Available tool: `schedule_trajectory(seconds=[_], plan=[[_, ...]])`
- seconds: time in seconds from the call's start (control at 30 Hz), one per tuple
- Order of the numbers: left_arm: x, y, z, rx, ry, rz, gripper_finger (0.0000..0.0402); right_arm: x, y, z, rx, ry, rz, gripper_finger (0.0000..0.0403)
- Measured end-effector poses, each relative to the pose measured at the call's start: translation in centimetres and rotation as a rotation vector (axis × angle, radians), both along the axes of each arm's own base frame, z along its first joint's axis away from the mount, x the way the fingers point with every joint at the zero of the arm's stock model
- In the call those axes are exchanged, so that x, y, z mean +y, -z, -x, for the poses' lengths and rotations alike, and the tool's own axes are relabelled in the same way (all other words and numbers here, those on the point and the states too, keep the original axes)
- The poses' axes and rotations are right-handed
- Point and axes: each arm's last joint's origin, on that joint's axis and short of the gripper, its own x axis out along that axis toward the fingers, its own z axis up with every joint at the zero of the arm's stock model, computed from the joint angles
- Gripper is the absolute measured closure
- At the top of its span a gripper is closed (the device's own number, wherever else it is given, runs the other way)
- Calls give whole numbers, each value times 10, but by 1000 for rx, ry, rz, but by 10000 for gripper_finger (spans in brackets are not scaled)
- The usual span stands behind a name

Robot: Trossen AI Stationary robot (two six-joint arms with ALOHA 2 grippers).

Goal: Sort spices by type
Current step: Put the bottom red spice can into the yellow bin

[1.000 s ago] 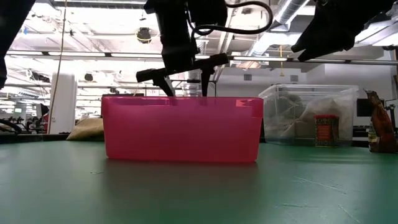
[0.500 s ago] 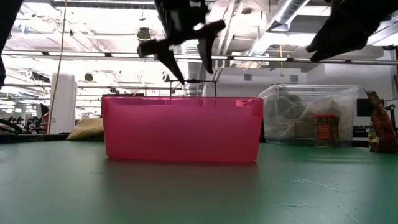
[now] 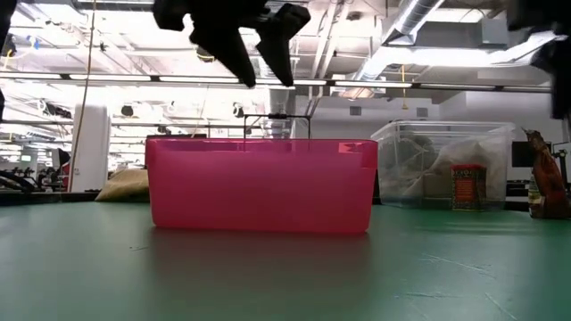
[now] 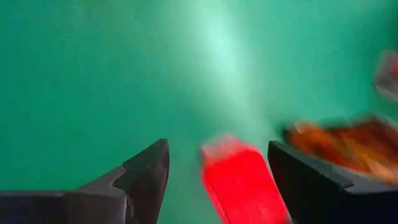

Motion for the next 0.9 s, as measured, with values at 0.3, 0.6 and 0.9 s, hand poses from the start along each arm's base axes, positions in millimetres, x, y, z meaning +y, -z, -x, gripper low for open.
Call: schedule_trajectory(seconds=[0.3,0.6,0.9], plan=[[-4,16,39,-94,-8,69,235,3,-7,1,190,-92,18,103],[9,-10,100,-262,-196,183,263,-1,-6,0,251,-147,-1,47],[30,-3,147,-353,-475,301,263,-8,4,-11,301,-146,6,14]])
